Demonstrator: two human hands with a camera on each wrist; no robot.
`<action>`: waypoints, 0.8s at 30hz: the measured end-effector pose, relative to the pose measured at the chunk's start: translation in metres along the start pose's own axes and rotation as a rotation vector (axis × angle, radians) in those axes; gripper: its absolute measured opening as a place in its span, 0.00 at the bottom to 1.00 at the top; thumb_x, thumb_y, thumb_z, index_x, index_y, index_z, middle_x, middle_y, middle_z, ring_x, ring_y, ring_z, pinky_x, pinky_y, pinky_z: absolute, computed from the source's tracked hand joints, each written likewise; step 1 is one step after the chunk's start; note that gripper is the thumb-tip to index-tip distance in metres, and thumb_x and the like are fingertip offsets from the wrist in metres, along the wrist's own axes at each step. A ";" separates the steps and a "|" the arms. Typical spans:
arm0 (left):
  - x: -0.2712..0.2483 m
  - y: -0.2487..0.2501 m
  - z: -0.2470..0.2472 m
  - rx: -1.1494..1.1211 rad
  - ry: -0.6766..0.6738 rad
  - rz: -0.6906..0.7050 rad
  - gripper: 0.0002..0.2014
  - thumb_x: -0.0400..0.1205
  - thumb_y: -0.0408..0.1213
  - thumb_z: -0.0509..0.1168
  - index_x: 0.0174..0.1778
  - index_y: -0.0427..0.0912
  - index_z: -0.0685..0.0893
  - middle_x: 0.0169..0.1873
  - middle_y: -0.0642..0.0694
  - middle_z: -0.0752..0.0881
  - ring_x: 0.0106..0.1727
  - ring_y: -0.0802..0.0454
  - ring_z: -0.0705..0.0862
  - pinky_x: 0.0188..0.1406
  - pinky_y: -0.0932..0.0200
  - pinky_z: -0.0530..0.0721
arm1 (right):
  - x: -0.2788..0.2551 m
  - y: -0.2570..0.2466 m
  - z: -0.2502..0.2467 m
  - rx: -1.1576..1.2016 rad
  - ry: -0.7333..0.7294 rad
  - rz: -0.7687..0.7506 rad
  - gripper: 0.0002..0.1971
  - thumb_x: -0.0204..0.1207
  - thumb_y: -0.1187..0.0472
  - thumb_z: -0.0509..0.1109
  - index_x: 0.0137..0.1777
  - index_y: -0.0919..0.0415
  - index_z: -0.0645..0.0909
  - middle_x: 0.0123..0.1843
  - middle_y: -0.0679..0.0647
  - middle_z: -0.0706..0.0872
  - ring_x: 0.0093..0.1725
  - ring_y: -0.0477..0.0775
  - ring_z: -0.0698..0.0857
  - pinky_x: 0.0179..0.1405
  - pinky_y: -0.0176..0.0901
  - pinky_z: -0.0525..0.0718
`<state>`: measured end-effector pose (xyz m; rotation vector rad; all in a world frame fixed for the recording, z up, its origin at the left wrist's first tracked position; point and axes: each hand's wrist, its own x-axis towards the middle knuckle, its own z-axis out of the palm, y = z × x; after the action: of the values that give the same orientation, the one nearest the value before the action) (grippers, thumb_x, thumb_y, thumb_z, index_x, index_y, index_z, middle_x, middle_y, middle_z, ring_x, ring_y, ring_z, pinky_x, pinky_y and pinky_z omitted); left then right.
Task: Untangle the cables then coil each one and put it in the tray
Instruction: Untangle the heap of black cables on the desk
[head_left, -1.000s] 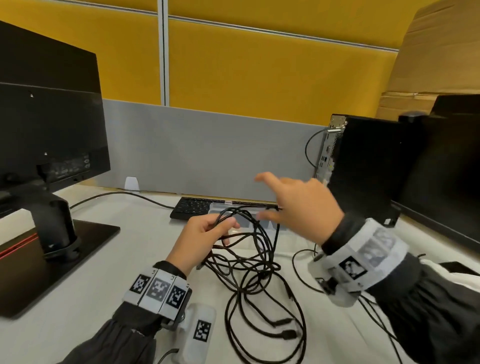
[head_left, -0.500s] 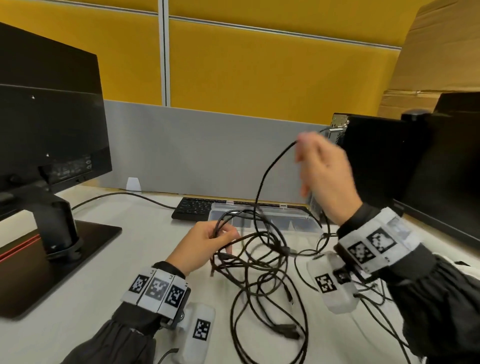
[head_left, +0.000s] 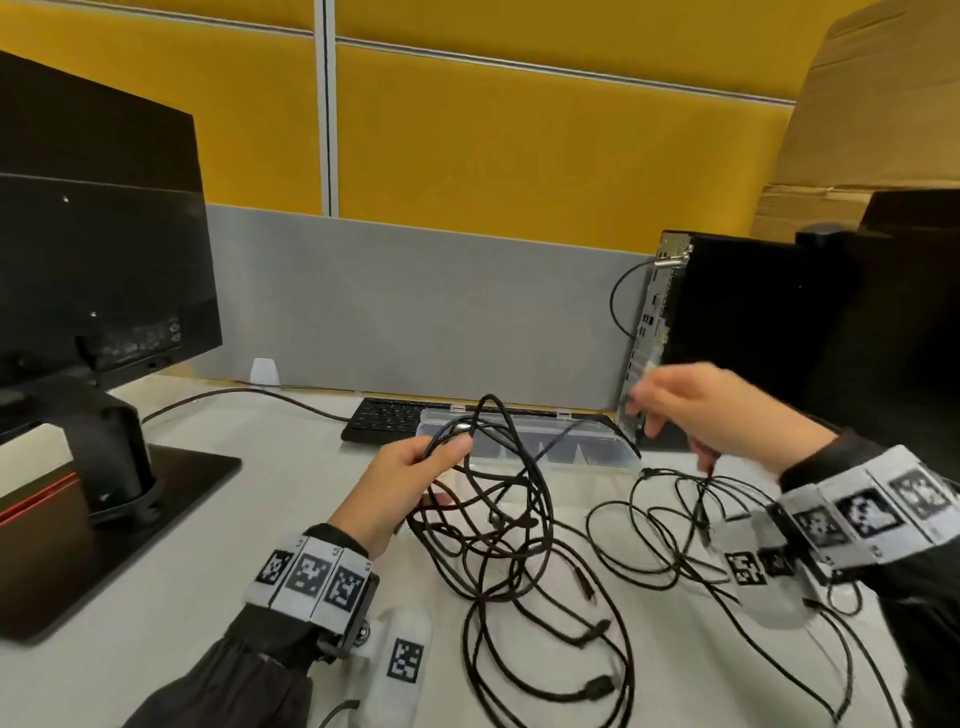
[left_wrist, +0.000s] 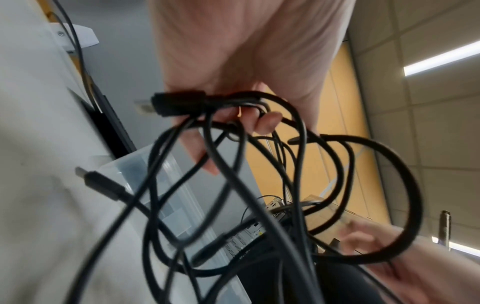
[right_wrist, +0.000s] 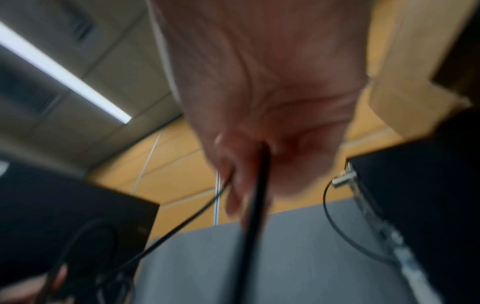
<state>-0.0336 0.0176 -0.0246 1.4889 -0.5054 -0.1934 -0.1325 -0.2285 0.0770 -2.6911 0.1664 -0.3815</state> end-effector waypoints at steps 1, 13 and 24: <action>0.002 -0.001 0.000 0.005 0.010 0.010 0.29 0.70 0.53 0.67 0.51 0.27 0.83 0.40 0.49 0.82 0.42 0.53 0.81 0.49 0.51 0.87 | -0.004 0.001 0.002 -0.165 -0.083 0.034 0.08 0.83 0.52 0.59 0.56 0.51 0.77 0.50 0.53 0.86 0.21 0.38 0.78 0.21 0.30 0.77; 0.007 -0.009 -0.003 0.061 0.133 0.135 0.16 0.77 0.45 0.68 0.41 0.33 0.80 0.30 0.48 0.73 0.34 0.57 0.74 0.35 0.65 0.80 | -0.001 -0.037 0.047 -0.213 -0.099 -0.295 0.14 0.84 0.49 0.53 0.38 0.49 0.71 0.31 0.47 0.74 0.30 0.46 0.76 0.35 0.38 0.79; 0.007 -0.013 -0.007 0.229 0.070 0.143 0.16 0.75 0.45 0.70 0.29 0.44 0.72 0.22 0.55 0.67 0.26 0.59 0.67 0.32 0.66 0.70 | -0.003 -0.028 0.022 0.974 0.861 -0.298 0.16 0.87 0.56 0.48 0.36 0.53 0.65 0.24 0.44 0.63 0.18 0.43 0.60 0.15 0.32 0.59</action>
<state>-0.0224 0.0201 -0.0357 1.6686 -0.5898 0.0305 -0.1276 -0.1940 0.0687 -1.4619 -0.1549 -1.2968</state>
